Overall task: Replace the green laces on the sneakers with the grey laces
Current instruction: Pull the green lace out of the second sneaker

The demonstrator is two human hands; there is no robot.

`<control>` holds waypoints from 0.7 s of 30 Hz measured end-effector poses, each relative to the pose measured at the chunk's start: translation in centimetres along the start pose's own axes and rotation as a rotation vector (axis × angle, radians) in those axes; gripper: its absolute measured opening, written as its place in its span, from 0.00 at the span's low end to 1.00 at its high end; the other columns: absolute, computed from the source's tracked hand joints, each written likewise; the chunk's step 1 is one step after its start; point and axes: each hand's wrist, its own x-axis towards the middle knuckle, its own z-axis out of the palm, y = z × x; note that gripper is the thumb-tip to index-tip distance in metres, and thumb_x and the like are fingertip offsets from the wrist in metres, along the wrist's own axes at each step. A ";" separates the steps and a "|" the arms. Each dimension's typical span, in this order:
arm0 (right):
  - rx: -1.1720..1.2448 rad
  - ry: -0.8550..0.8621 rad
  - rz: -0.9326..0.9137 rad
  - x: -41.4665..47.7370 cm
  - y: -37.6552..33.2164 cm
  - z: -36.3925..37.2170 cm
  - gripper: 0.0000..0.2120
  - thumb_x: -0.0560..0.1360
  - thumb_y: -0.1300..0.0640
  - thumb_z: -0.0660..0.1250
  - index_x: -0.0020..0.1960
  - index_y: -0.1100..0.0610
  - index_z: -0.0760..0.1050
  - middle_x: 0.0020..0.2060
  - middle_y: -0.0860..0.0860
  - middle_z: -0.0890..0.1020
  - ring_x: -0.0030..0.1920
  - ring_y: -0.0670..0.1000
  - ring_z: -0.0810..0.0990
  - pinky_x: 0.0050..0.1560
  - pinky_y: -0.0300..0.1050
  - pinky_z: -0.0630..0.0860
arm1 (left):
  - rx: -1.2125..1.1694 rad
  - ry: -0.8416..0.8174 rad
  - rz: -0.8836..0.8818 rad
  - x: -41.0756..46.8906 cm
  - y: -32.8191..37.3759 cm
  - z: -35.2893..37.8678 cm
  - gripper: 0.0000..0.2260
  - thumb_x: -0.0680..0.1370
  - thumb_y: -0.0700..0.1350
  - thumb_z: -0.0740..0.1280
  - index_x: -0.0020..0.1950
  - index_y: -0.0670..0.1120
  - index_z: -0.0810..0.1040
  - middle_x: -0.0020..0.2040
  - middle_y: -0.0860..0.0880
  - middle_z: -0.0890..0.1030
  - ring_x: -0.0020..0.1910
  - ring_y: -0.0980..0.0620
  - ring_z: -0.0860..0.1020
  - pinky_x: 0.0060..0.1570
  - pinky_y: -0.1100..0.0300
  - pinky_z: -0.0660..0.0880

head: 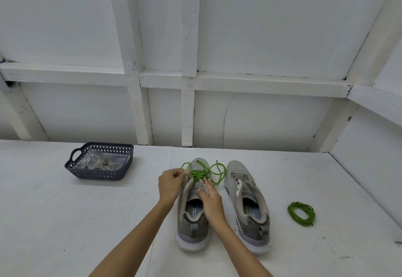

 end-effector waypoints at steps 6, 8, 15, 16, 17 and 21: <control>-0.003 0.003 -0.003 0.0 0.1 0.0 0.24 0.81 0.60 0.61 0.76 0.57 0.61 0.77 0.51 0.58 0.77 0.48 0.56 0.72 0.38 0.54 | -0.001 -0.001 -0.050 0.0 0.7 -0.1 0.13 0.76 0.54 0.69 0.40 0.45 0.79 0.35 0.51 0.79 0.37 0.54 0.76 0.40 0.58 0.70; 0.000 0.012 -0.006 0.0 0.1 0.0 0.24 0.80 0.60 0.61 0.76 0.57 0.62 0.77 0.52 0.59 0.77 0.49 0.57 0.74 0.41 0.55 | 0.076 -0.170 -0.059 -0.1 0.4 0.0 0.18 0.76 0.54 0.70 0.32 0.44 0.73 0.29 0.51 0.73 0.30 0.53 0.70 0.34 0.59 0.65; 0.005 0.011 -0.002 -0.1 0.0 0.1 0.25 0.80 0.60 0.61 0.76 0.56 0.61 0.77 0.51 0.59 0.77 0.49 0.56 0.76 0.44 0.55 | -0.074 0.157 -0.053 0.1 0.8 -0.3 0.13 0.79 0.49 0.67 0.39 0.42 0.78 0.34 0.50 0.76 0.36 0.52 0.72 0.36 0.57 0.65; 0.006 0.012 0.001 -0.1 0.0 0.1 0.25 0.80 0.60 0.61 0.76 0.56 0.61 0.77 0.51 0.59 0.77 0.49 0.56 0.75 0.43 0.55 | -0.045 0.093 -0.060 0.1 0.8 -0.3 0.15 0.79 0.50 0.67 0.36 0.43 0.76 0.32 0.51 0.74 0.34 0.52 0.70 0.35 0.57 0.63; 0.006 0.014 0.000 0.0 0.0 0.1 0.25 0.80 0.60 0.61 0.76 0.57 0.61 0.77 0.52 0.59 0.77 0.49 0.56 0.75 0.43 0.55 | 0.008 0.002 -0.063 0.0 0.7 -0.3 0.18 0.78 0.51 0.67 0.32 0.44 0.72 0.29 0.51 0.71 0.32 0.53 0.68 0.33 0.58 0.61; 0.001 0.012 -0.002 0.0 0.0 0.0 0.24 0.80 0.60 0.61 0.76 0.57 0.62 0.77 0.52 0.59 0.77 0.49 0.56 0.74 0.42 0.54 | 0.103 -0.085 -0.013 0.3 -0.1 -0.4 0.17 0.77 0.48 0.69 0.33 0.39 0.77 0.27 0.48 0.71 0.31 0.51 0.67 0.33 0.57 0.61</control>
